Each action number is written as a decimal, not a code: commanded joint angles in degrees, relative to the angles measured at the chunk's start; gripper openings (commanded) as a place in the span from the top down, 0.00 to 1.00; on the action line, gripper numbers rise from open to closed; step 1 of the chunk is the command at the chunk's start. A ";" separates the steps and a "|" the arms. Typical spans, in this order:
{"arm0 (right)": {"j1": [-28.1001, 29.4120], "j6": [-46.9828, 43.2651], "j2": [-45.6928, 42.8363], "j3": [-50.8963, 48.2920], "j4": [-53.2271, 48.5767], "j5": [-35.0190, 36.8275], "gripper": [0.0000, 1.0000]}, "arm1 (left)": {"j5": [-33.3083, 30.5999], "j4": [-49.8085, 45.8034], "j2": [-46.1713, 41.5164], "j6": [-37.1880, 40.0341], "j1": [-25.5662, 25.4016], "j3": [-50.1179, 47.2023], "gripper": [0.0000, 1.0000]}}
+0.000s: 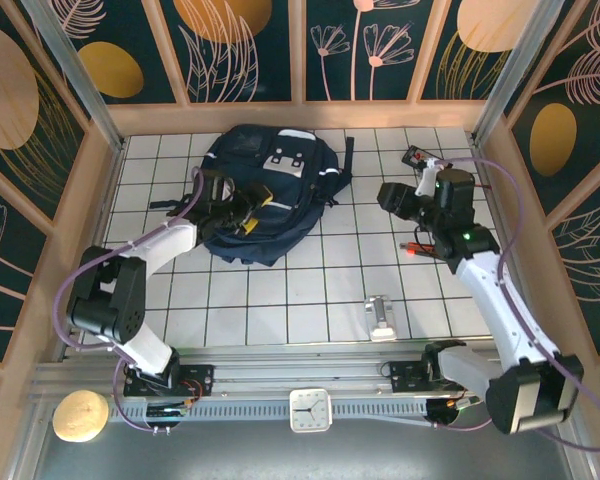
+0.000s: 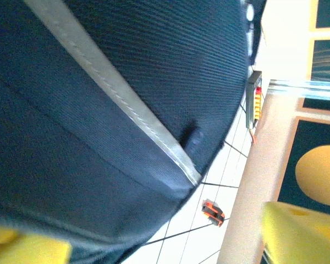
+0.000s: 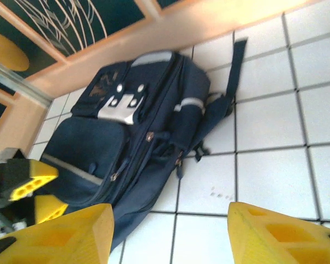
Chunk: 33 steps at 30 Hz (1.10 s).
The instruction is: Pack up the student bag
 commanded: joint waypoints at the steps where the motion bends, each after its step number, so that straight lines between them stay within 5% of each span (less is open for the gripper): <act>1: -0.29 -8.35 -3.49 -3.07 7.07 7.87 0.39 | -4.57 -12.30 -7.55 7.77 0.01 0.09 0.01; 6: -2.37 -14.70 -4.71 -5.66 10.21 17.69 0.30 | -16.19 -23.49 -21.17 15.99 0.06 -3.78 0.01; 11: -7.80 -15.02 -0.27 -4.23 11.12 16.55 0.29 | -33.36 -29.84 -32.71 20.98 0.09 -4.42 0.01; 20: -9.69 -13.77 9.57 -16.98 33.98 15.03 0.29 | -59.35 -5.21 -47.25 38.25 0.09 -23.01 0.01; 27: -9.81 -14.55 20.06 -21.87 48.96 12.70 0.29 | -66.00 8.69 -47.77 47.01 1.52 -31.19 0.01; 33: -10.11 -18.81 26.67 -22.66 55.63 16.04 0.29 | -61.24 13.14 -42.41 46.59 9.12 -33.58 0.01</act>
